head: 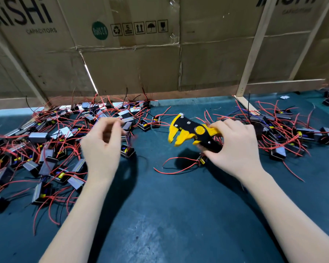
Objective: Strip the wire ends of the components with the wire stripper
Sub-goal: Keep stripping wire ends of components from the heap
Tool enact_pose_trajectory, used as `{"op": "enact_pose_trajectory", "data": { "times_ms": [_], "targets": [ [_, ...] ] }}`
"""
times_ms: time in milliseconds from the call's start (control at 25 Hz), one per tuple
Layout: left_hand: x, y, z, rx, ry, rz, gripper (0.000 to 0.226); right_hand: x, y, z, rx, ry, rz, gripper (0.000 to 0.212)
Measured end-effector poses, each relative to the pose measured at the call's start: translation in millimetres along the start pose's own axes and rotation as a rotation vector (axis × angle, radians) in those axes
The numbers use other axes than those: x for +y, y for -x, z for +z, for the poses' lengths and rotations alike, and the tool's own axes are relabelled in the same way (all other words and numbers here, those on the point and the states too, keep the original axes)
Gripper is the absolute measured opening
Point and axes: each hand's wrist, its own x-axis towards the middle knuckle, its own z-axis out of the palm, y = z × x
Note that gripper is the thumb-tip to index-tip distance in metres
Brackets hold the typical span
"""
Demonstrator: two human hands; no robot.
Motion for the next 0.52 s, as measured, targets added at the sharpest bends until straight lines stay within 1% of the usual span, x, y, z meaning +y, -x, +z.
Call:
{"op": "enact_pose_trajectory", "data": {
  "times_ms": [40,80,120,160,200,240,320,360,440,520],
  "targets": [
    [-9.2,-6.2,-6.6,0.034,-0.263,-0.008,0.016,-2.5,1.6,1.1,-0.041,-0.002,-0.037,0.047],
    [-17.7,-9.9,-11.0,-0.038,-0.506,-0.061,0.027,-5.1,3.2,2.7,-0.079,-0.007,-0.068,0.046],
    [-26.5,-11.8,-12.5,-0.172,-0.669,-0.136,0.039,-7.1,4.7,4.9,-0.112,-0.010,-0.090,0.046],
    [-31.0,-10.9,-11.7,-0.298,-0.731,-0.208,0.047,-8.3,6.0,7.1,-0.141,-0.010,-0.098,0.045],
    [-32.5,-8.4,-9.8,-0.375,-0.715,-0.250,0.049,-8.7,6.6,8.7,-0.167,-0.010,-0.091,0.045],
    [-32.4,-5.5,-8.1,-0.394,-0.652,-0.260,0.044,-8.6,6.8,9.7,-0.184,-0.011,-0.072,0.045],
    [-29.1,-1.6,-5.7,-0.318,-0.542,-0.235,0.028,-6.4,6.0,10.9,-0.193,-0.007,-0.014,0.046],
    [-27.2,-0.9,-4.7,-0.276,-0.532,-0.211,0.023,-4.0,5.7,11.7,-0.195,0.001,0.016,0.045],
    [-22.3,-0.8,-4.2,-0.215,-0.555,-0.133,0.023,1.5,4.9,13.9,-0.191,0.049,0.061,0.044],
    [-18.1,-1.5,-4.2,-0.162,-0.543,-0.092,0.029,8.2,2.5,15.0,-0.177,0.157,0.087,0.045]
  ]
}}
